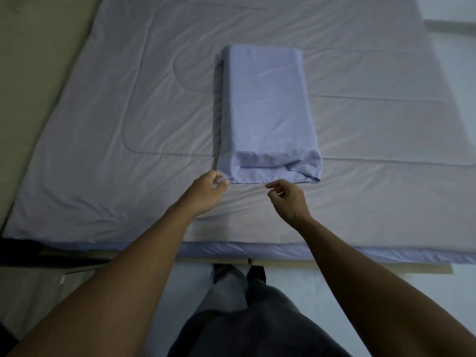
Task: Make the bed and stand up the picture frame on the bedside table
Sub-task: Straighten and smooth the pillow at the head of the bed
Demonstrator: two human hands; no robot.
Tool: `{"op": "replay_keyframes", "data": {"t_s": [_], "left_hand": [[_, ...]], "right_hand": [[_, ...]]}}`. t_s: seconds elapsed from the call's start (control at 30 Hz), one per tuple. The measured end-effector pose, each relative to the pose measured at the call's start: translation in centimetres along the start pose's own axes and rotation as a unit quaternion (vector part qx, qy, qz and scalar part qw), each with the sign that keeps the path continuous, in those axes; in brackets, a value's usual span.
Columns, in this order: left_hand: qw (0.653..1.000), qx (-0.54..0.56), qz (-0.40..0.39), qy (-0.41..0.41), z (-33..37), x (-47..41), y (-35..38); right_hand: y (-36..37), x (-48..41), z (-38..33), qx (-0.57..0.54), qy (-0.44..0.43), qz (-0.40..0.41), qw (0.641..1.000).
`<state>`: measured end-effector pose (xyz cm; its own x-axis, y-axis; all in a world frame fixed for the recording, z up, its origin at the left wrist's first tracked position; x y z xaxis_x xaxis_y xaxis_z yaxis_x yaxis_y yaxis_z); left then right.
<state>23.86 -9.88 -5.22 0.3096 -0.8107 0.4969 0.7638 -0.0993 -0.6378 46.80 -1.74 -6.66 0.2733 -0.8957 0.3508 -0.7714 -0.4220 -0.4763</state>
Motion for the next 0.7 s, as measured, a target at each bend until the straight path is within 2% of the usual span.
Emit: {"op": "replay_keyframes", "data": {"t_s": [0.17,0.37,0.53,0.7], "left_hand": [[0.999,-0.003,-0.041,-0.005,1.4,-3.9,2.1],[0.999,-0.005,-0.046,-0.011,3.2,-8.6,3.8],[0.999,0.023,-0.02,-0.036,4.0,-13.0,4.9],[0.996,0.028,0.04,-0.071,3.1,-18.1,5.8]], "right_hand": [[-1.5,-2.5,1.2,-0.007,0.027,0.035,0.999],[-2.8,-6.0,2.6,-0.015,0.036,0.059,0.997],[-3.6,-10.8,4.4,-0.011,0.04,0.058,0.997],[-4.9,-16.9,6.7,0.0,0.011,0.097,0.995]]}}
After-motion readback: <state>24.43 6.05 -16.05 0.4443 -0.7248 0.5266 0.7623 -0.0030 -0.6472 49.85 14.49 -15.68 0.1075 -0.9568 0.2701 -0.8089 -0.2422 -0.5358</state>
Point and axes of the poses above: each hand's wrist, its own x-axis away from the middle knuckle, its own y-axis out of the palm, z = x × y, the point moved 10 cm from there along -x, towards the middle knuckle, and after that the axes turned 6 degrees about -x, right-handed, at the moved point
